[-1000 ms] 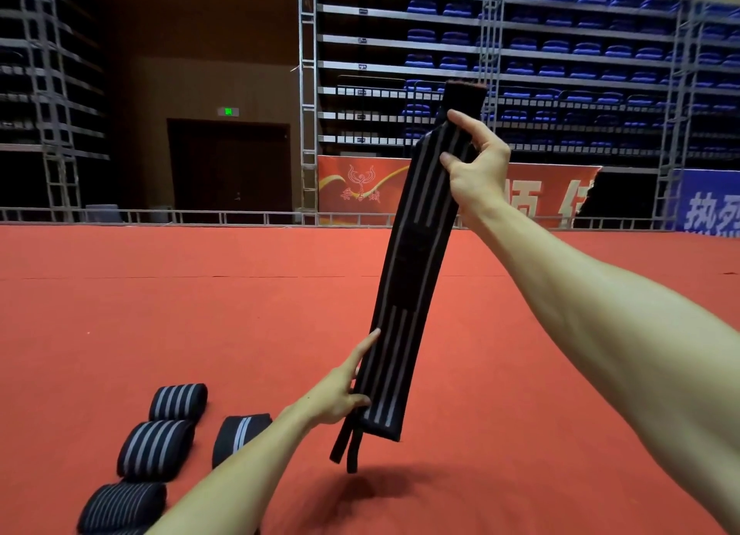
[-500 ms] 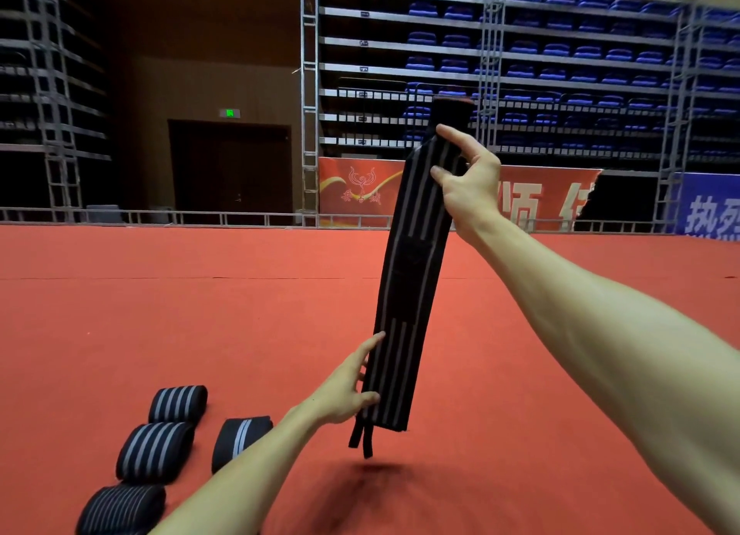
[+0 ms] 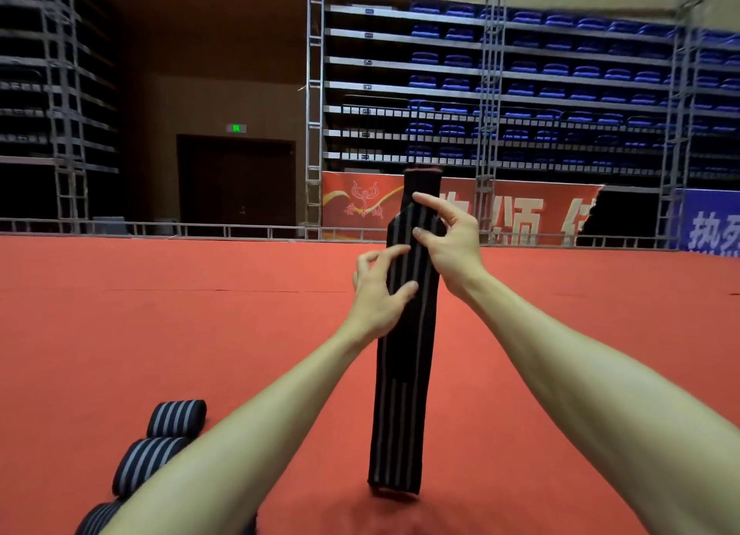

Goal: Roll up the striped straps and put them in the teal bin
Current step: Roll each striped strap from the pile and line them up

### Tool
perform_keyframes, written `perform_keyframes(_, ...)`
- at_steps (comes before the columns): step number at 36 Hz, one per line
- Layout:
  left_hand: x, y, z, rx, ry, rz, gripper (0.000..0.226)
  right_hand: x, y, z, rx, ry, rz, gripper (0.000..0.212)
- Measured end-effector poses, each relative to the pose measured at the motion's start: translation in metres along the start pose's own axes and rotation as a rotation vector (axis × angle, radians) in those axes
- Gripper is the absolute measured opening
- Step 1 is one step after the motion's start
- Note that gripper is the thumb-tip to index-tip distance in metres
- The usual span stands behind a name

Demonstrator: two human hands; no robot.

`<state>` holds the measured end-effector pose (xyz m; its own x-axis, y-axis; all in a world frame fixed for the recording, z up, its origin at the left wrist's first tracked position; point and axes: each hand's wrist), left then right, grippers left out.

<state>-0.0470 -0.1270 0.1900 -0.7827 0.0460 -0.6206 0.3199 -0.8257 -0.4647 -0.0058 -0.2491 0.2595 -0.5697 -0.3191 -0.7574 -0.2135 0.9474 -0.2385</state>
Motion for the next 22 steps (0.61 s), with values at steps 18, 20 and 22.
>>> perform_keyframes(18,-0.027,-0.035,0.039,-0.140,0.090,0.035,0.053,0.013,-0.005,-0.014,-0.365,0.120,-0.241,0.056)
perform_keyframes(20,-0.027,-0.037,0.042,-0.158,0.081,0.036,0.053,0.012,-0.006,-0.015,-0.363,0.111,-0.280,0.059)
perform_keyframes(22,-0.028,-0.039,0.044,-0.183,0.074,0.044,0.052,0.012,-0.007,-0.016,-0.357,0.098,-0.310,0.061)
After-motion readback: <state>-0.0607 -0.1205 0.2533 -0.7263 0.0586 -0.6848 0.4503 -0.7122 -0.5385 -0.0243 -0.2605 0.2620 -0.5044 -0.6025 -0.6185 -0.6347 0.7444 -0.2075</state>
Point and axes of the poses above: each hand's wrist, its own x-axis away from the middle knuckle, its own y-axis out of the palm, z = x × y, and after that the axes turned 13 degrees about -z, right-handed
